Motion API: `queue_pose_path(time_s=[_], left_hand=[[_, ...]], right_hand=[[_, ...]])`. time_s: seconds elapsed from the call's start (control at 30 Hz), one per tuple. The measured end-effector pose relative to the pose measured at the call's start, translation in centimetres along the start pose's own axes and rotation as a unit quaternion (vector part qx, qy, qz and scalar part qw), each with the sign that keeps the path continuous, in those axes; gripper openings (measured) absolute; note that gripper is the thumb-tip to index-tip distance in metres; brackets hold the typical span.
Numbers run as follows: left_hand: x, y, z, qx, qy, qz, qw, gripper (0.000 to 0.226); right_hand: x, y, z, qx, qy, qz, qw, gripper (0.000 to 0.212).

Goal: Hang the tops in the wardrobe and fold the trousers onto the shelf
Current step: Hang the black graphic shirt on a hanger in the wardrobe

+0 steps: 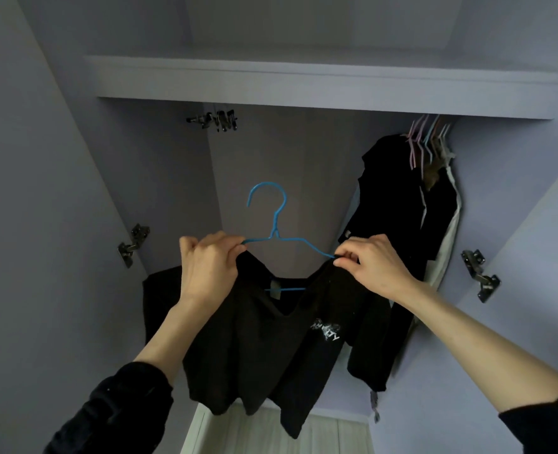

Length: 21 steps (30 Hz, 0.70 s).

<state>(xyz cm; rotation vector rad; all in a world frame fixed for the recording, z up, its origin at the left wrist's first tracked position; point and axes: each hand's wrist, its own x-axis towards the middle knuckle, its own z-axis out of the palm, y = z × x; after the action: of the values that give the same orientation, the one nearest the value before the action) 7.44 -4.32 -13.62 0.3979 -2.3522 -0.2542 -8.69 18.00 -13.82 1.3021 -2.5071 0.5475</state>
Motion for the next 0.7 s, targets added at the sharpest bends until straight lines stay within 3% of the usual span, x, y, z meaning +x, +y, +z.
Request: queue_pose_path(time_s=[0.07, 0.2, 0.33, 0.43, 0.53, 0.7], left_hand=[[0.0, -0.4, -0.1, -0.003, 0.000, 0.000, 1.000, 0.010], [-0.8, -2.3, -0.1, 0.003, -0.037, -0.045, 0.998, 0.013], [-1.5, -3.4, 0.2, 0.031, -0.083, -0.076, 0.993, 0.019], [-1.5, -2.9, 0.4, 0.030, -0.073, -0.076, 0.994, 0.018], [-1.1, -2.9, 0.5, 0.026, -0.068, -0.082, 0.994, 0.019], [-0.3, -3.0, 1.3, 0.056, -0.149, -0.070, 0.985, 0.043]], right_hand=[[0.2, -0.3, 0.2, 0.012, 0.069, -0.001, 0.998, 0.009], [0.7, -0.3, 0.1, -0.042, 0.129, -0.026, 0.991, 0.012], [1.3, 0.3, -0.3, -0.134, 0.147, -0.044, 0.979, 0.008], [1.5, 0.5, -0.7, -0.197, 0.150, -0.062, 0.967, 0.010], [1.3, 0.2, -1.2, -0.209, 0.158, -0.068, 0.963, 0.010], [1.1, -0.2, -1.4, -0.204, 0.161, -0.056, 0.964, 0.007]])
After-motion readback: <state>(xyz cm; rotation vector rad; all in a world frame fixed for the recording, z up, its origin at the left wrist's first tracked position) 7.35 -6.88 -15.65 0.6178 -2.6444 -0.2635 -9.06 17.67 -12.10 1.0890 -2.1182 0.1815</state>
